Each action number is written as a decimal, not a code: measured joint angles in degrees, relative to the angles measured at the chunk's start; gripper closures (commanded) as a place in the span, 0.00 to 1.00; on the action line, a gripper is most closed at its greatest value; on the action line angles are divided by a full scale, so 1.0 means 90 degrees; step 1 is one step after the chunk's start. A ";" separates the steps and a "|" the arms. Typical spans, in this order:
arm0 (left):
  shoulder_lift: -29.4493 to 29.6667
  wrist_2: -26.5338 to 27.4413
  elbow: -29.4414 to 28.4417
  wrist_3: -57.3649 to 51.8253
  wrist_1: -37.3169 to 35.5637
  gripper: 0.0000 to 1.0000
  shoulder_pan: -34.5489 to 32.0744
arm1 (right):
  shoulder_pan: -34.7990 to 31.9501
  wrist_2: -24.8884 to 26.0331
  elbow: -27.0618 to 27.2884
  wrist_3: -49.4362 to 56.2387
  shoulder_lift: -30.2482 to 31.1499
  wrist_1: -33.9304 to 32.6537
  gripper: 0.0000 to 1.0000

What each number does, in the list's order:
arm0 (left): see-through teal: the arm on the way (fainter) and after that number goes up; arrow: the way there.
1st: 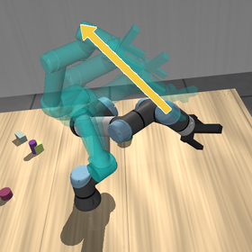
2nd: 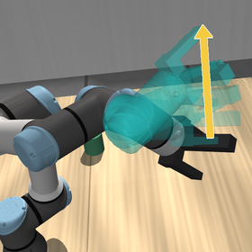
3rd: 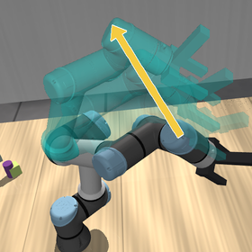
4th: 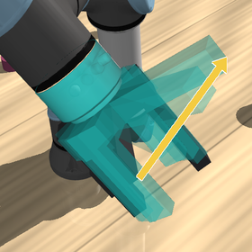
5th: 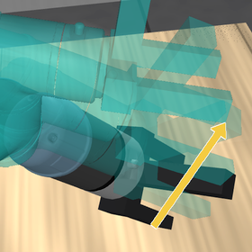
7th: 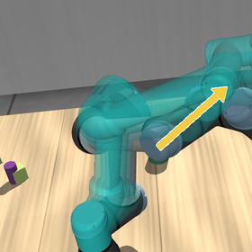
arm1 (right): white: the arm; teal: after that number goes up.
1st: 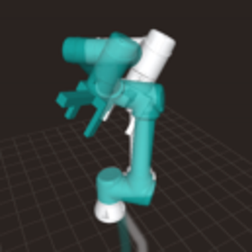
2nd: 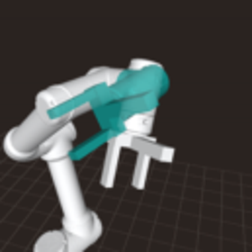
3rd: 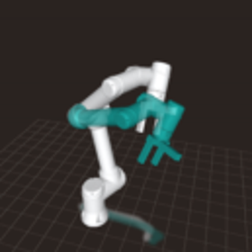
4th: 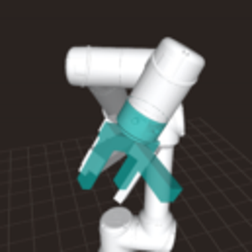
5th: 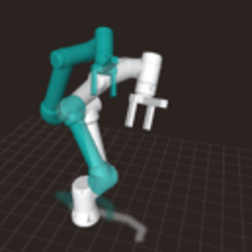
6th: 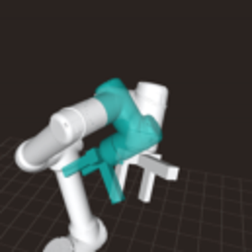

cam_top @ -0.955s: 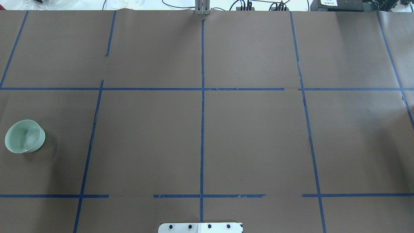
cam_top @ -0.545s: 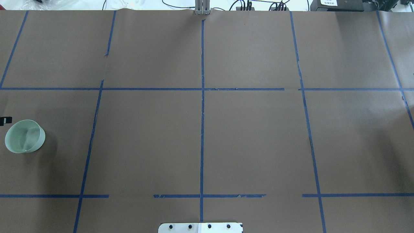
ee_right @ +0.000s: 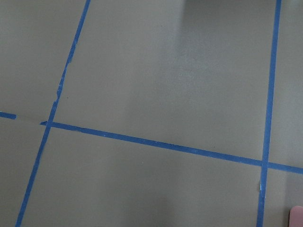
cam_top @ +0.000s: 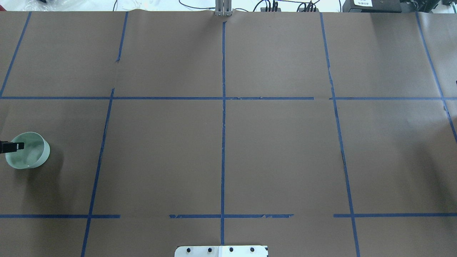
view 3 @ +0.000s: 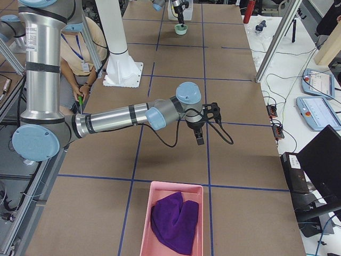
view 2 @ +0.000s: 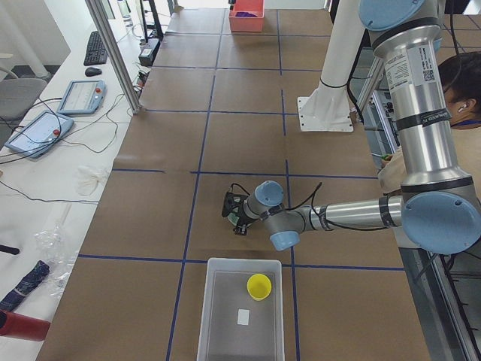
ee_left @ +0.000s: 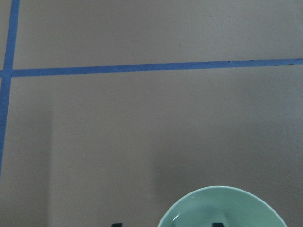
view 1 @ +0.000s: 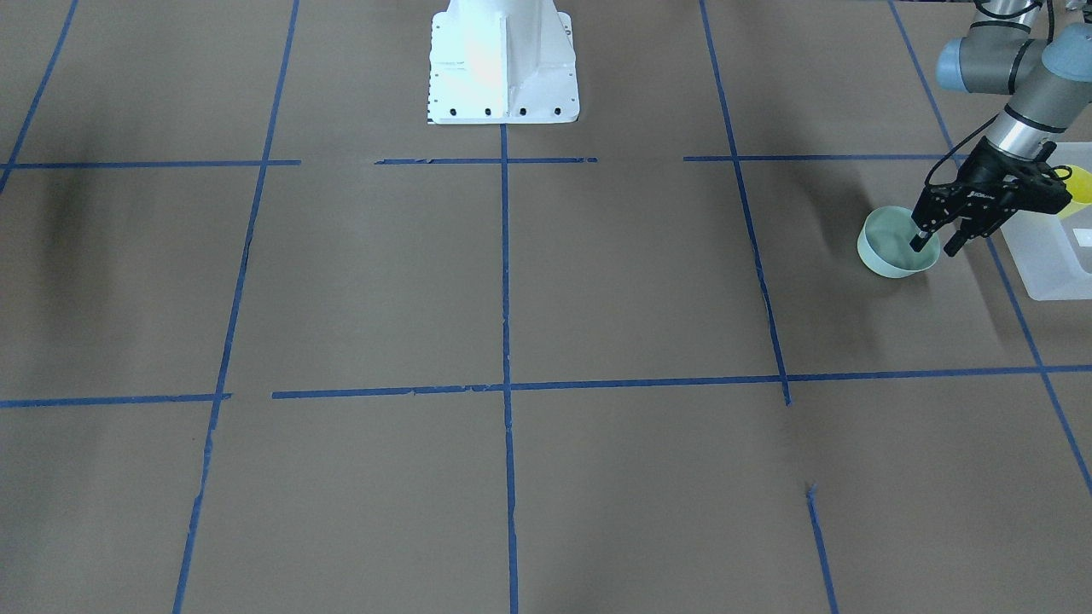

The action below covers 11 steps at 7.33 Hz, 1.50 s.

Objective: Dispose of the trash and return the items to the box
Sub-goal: 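Reach the left gripper to the pale green bowl and grasp its rim, then lift the green bowl with the left gripper and carry it off the table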

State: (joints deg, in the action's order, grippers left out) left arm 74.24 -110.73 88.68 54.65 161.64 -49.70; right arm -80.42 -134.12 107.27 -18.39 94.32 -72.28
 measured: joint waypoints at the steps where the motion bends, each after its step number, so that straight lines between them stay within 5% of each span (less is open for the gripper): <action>1: 0.0005 -0.0005 0.0019 -0.0038 0.0052 1.00 0.0077 | 0.0000 0.0000 -0.0001 0.0002 0.0000 0.0002 0.00; 4: -0.0039 -0.0932 0.0246 -0.0984 0.0139 1.00 -0.0324 | 0.0000 0.0000 -0.0018 -0.0014 0.0004 0.0121 0.00; 6: -0.0040 -0.2401 0.0296 -0.2431 -0.0298 1.00 -0.1772 | 0.0000 0.0000 -0.0023 -0.0010 0.0003 0.0138 0.00; 8: -0.0043 -0.3173 0.0300 -0.4216 -0.1233 1.00 -0.3176 | 0.0000 0.0000 -0.0024 -0.0006 -0.0001 0.0142 0.00; 11: 0.0037 -0.3196 0.0238 -0.7523 -0.3560 1.00 -0.5144 | 0.0000 0.0000 -0.0027 0.0004 0.0007 0.0150 0.00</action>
State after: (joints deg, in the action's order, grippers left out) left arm 74.58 -139.50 90.83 -13.06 129.60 -96.00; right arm -80.42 -134.12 107.03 -18.35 94.38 -70.93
